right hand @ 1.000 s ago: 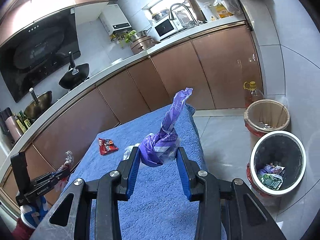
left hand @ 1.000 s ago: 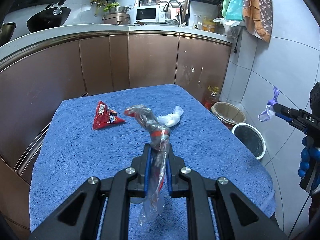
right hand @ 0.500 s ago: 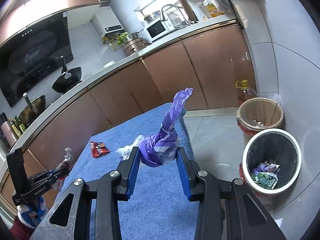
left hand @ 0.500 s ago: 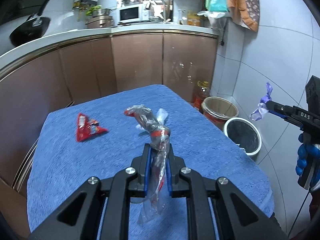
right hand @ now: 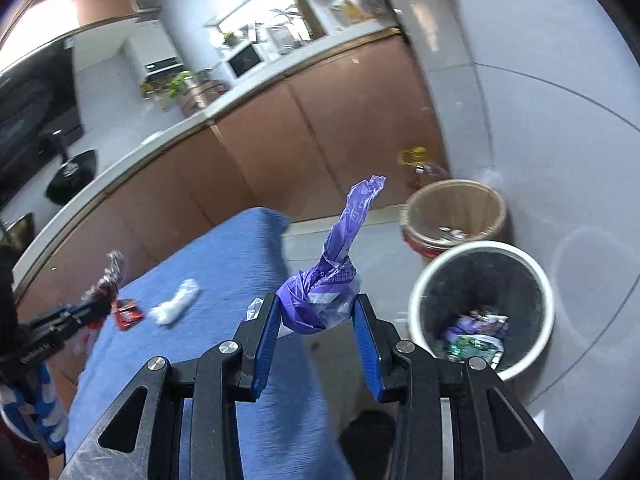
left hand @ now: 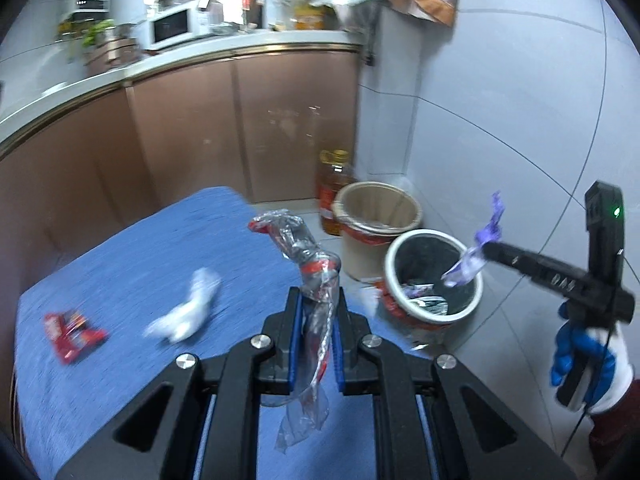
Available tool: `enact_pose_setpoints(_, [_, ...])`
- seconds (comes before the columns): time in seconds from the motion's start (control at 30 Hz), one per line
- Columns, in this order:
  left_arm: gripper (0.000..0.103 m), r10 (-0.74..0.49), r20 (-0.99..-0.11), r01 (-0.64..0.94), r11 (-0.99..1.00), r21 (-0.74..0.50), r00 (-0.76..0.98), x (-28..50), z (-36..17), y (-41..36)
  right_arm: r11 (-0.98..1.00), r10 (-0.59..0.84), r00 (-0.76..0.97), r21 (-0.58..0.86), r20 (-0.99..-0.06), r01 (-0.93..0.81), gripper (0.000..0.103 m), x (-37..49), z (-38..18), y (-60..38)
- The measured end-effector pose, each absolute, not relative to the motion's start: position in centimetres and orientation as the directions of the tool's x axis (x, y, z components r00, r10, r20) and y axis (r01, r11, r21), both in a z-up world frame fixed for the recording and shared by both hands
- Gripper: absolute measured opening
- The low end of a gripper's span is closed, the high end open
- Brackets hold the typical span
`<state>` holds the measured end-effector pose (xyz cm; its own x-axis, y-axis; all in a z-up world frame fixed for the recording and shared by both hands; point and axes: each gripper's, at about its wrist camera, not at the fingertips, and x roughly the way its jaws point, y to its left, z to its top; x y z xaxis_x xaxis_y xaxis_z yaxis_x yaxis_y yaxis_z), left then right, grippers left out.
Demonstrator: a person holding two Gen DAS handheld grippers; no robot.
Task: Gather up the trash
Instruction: 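Carry both items over the steel bin and open both tools to drop them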
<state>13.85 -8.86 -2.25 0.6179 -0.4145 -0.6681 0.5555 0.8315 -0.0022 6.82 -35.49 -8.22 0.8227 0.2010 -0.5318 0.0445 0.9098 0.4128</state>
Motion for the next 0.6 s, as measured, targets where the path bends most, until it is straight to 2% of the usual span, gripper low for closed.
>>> enact_pose_setpoints(0.6, [0.014,-0.553,-0.777,0.727,0.66,-0.188,0.301,23.5,-9.0,-33.6,0.878,-0.138,0.699,0.239,-0.702,0.414,0.037,11.3,-17.2,-46.0])
